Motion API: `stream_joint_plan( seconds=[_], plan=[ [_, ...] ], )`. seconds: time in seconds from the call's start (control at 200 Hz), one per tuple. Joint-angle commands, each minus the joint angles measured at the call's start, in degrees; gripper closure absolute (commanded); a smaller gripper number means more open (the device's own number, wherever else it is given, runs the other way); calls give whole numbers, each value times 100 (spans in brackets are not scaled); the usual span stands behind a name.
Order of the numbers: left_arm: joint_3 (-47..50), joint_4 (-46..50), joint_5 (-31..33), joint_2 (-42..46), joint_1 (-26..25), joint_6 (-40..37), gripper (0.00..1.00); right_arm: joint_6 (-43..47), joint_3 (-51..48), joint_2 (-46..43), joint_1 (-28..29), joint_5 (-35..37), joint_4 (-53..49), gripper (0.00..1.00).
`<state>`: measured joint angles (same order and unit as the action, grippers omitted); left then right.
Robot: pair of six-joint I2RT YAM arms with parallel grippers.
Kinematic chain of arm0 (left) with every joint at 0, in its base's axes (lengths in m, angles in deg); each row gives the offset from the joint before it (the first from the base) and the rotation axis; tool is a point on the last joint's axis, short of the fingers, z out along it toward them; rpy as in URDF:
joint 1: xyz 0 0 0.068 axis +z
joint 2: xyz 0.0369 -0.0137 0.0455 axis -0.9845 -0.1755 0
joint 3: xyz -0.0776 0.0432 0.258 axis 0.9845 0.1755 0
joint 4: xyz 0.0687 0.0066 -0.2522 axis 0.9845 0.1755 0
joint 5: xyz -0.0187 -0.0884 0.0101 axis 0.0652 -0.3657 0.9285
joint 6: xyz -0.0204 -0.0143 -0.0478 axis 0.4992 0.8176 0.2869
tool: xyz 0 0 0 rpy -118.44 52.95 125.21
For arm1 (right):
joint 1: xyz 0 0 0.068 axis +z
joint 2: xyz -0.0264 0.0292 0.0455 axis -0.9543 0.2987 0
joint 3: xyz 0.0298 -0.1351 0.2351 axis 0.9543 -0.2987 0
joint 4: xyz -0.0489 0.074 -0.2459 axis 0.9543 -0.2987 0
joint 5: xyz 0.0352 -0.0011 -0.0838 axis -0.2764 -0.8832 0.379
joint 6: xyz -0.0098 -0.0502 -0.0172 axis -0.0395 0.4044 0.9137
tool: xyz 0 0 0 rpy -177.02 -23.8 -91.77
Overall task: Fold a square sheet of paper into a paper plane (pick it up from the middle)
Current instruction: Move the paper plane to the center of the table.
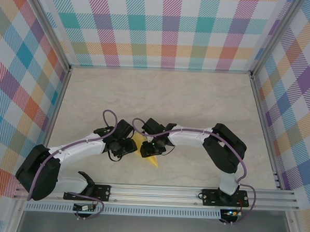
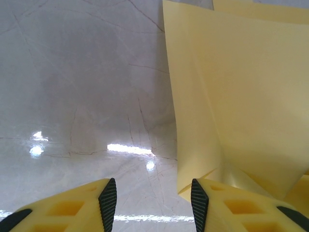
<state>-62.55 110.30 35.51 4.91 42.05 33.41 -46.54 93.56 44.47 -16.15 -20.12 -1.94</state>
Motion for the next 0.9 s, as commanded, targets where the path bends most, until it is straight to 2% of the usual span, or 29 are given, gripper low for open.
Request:
stream_joint_plan(
  seconds=[0.0,0.155,0.255,0.37,0.575,0.685,0.78,0.895],
  plan=[
    [59,-89,23,156,18,15,53,90,221,105,82,340,-407,68],
    [16,-19,116,359,5,9,52,47,347,54,138,646,-597,84],
    [59,102,384,924,5,-22,49,8,440,-28,142,819,-713,92],
    [118,280,666,1579,14,-127,46,-115,564,-165,143,1283,-985,96],
    [280,412,988,2240,73,-280,44,-510,748,-497,112,2415,-1544,98],
    [378,423,997,2357,195,-298,43,-975,938,-397,-123,2854,-1969,98],
    [456,423,956,2369,292,-298,43,-1316,1133,-152,-480,2836,-2198,98],
    [491,401,852,2369,412,-315,42,-1299,1415,185,-693,2624,-2134,97]
  ],
)
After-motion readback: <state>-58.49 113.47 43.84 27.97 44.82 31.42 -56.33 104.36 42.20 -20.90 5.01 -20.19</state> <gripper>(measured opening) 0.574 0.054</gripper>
